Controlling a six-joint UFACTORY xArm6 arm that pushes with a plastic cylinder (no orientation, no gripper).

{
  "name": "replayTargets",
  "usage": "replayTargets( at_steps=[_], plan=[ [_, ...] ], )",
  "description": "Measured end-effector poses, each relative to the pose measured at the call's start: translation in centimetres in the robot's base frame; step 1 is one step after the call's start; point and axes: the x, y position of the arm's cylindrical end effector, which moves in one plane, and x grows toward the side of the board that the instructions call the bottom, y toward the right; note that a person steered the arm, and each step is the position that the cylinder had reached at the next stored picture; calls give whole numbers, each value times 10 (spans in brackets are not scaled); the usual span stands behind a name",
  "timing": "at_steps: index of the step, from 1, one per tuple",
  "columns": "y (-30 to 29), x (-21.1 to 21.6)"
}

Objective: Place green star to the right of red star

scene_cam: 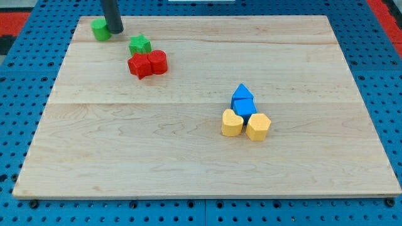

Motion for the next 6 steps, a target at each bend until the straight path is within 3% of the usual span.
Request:
replayTargets(
  at_steps=[1,2,4,5,6],
  plan=[
    [38,31],
    [47,1],
    [121,101],
    [212,70],
    [324,69]
  ],
)
